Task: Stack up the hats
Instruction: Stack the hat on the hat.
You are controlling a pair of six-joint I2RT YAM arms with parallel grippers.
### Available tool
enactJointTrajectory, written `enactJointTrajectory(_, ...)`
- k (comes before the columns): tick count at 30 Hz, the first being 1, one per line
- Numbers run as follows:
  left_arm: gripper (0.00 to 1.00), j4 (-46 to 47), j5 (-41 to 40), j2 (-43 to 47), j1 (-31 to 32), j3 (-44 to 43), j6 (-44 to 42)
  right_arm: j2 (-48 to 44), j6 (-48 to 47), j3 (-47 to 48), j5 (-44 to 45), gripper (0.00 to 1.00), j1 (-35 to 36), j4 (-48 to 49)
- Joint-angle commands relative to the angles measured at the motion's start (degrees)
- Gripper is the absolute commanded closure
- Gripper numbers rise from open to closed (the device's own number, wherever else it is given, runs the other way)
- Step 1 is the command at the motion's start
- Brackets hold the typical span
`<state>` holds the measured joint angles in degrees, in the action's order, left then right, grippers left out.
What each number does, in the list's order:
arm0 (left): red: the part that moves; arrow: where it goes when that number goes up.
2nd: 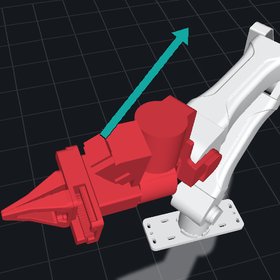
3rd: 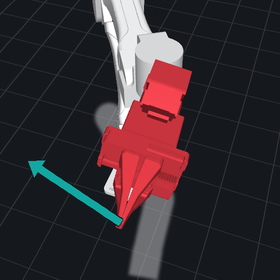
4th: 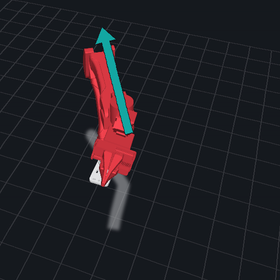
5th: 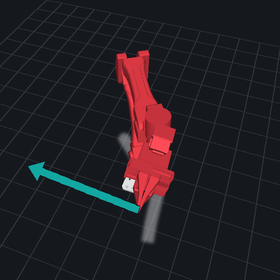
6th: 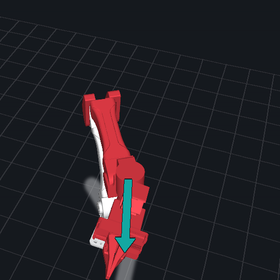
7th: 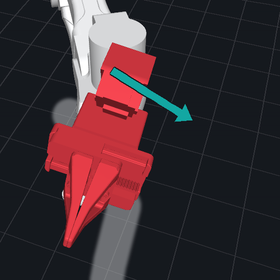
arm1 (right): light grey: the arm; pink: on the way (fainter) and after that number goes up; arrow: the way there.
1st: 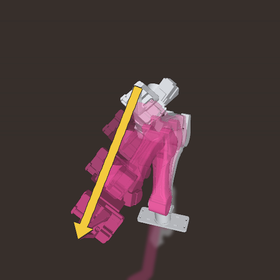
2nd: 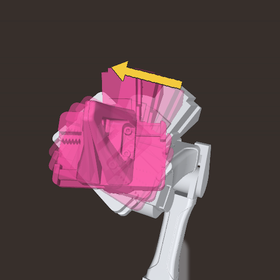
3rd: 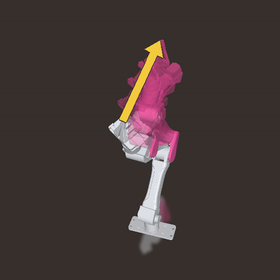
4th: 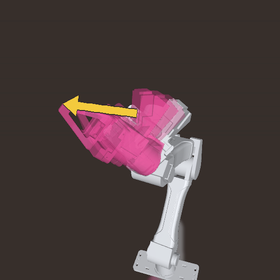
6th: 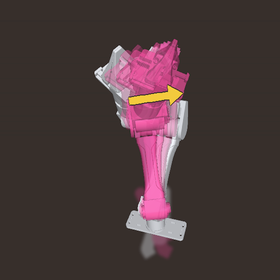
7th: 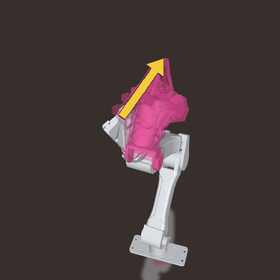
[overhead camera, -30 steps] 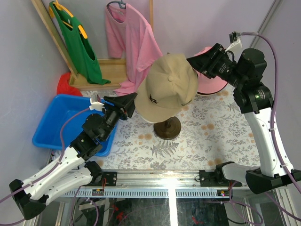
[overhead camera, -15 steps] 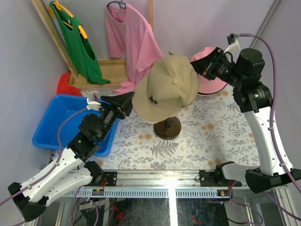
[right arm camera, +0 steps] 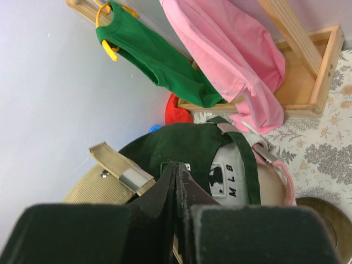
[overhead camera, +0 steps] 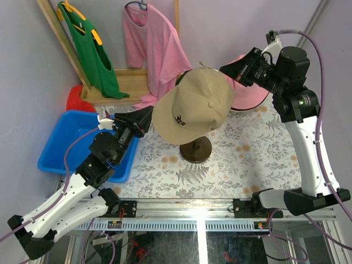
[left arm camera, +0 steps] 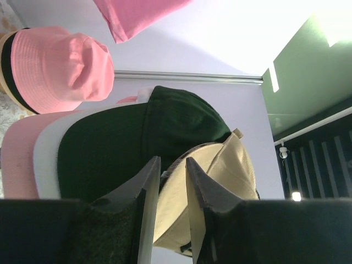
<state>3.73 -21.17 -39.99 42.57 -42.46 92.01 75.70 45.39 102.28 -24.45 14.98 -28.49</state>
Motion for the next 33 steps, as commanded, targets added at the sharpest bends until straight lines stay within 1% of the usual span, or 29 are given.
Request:
enactJointTrajectory(1,0.77,0.05,-2.89,-0.58,-0.47,-2.92,1.18,1.43,-1.79,5.07,1.19,1.00,-0.17,-1.79)
enactJointTrajectory(5,0.80,0.01,-3.20,-1.51,-0.51,-2.70,2.80,3.32,-1.89,7.30,0.81,1.00,-0.21,-2.68)
enactJointTrajectory(7,0.84,-0.12,-3.58,-1.82,-0.64,-2.12,3.94,3.95,-2.49,8.10,0.87,1.00,-0.09,-3.39)
enactJointTrajectory(9,0.88,0.35,-3.86,-2.10,-0.72,-1.39,4.72,3.68,-3.75,8.77,3.08,1.00,-0.13,-4.58)
enactJointTrajectory(12,0.88,1.28,-3.72,-2.63,-0.89,-0.62,5.12,3.94,-5.29,10.92,4.77,1.00,-0.09,-6.60)
enactJointTrajectory(18,0.80,1.82,-3.58,-2.53,-1.39,-0.75,4.41,4.78,-5.01,11.50,4.40,1.00,-0.11,-6.52)
enactJointTrajectory(25,0.64,0.52,-5.13,0.18,-1.93,0.08,3.52,5.62,-5.46,13.71,5.94,0.99,-0.13,-7.63)
enactJointTrajectory(29,0.58,-1.34,-5.47,1.87,-2.35,0.21,2.19,5.62,-5.64,14.31,6.77,0.91,-0.08,-7.99)
enactJointTrajectory(33,0.54,-3.14,-6.09,4.08,-2.31,0.96,1.16,5.64,-6.13,14.91,7.79,0.79,-0.11,-8.47)
